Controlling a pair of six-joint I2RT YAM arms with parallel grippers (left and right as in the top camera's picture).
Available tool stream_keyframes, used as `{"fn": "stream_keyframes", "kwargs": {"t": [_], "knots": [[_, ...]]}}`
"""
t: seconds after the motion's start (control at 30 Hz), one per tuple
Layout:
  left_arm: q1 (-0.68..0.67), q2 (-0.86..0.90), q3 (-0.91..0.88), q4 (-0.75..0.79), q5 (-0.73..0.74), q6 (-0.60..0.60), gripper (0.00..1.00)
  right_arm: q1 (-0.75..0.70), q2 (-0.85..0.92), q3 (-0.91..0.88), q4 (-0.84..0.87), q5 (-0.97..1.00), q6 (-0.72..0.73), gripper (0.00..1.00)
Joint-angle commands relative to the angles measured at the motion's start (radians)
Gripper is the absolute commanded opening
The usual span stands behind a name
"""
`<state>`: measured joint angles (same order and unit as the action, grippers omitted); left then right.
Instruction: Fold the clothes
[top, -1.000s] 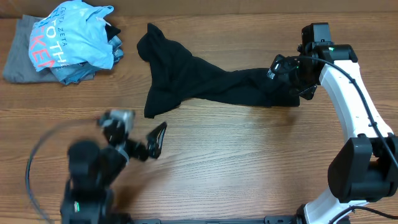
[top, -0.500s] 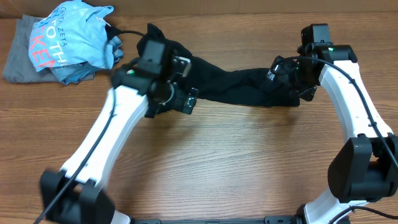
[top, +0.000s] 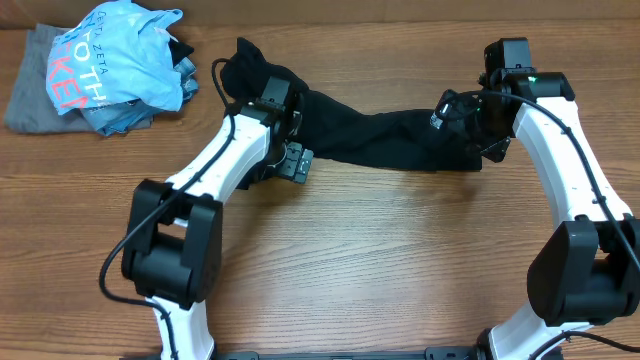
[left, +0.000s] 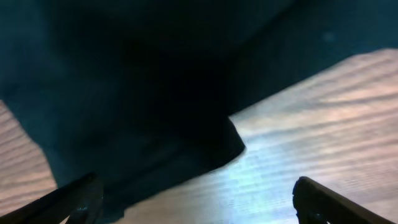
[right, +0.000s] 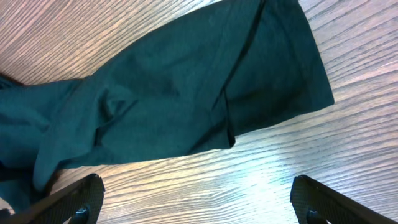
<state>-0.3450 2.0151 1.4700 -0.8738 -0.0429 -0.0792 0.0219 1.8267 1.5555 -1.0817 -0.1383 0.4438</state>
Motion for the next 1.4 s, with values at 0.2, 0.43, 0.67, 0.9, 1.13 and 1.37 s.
{"fn": "stream_keyframes", "kwargs": {"t": [0.2,0.43,0.67,0.9,1.13,1.37], "knots": [[0.004,0.04,0.019,0.043,-0.019,-0.022,0.68,0.005,0.011,0.0,0.017,0.034,-0.002,1.0],[0.002,0.04,0.018,0.048,-0.02,-0.022,0.68,0.005,0.035,0.0,0.027,0.034,-0.002,1.0],[0.002,0.04,0.018,0.067,-0.021,-0.033,0.62,0.005,0.035,0.0,0.029,0.033,-0.002,1.0],[0.002,0.042,0.018,0.07,-0.02,-0.033,0.5,0.005,0.035,0.0,0.044,0.033,-0.002,1.0],[0.002,0.049,-0.01,0.099,-0.02,-0.024,0.43,0.005,0.035,0.0,0.064,0.033,-0.001,1.0],[0.002,0.06,-0.011,0.108,-0.02,-0.026,0.13,0.005,0.036,-0.001,0.079,0.033,-0.002,0.8]]}}
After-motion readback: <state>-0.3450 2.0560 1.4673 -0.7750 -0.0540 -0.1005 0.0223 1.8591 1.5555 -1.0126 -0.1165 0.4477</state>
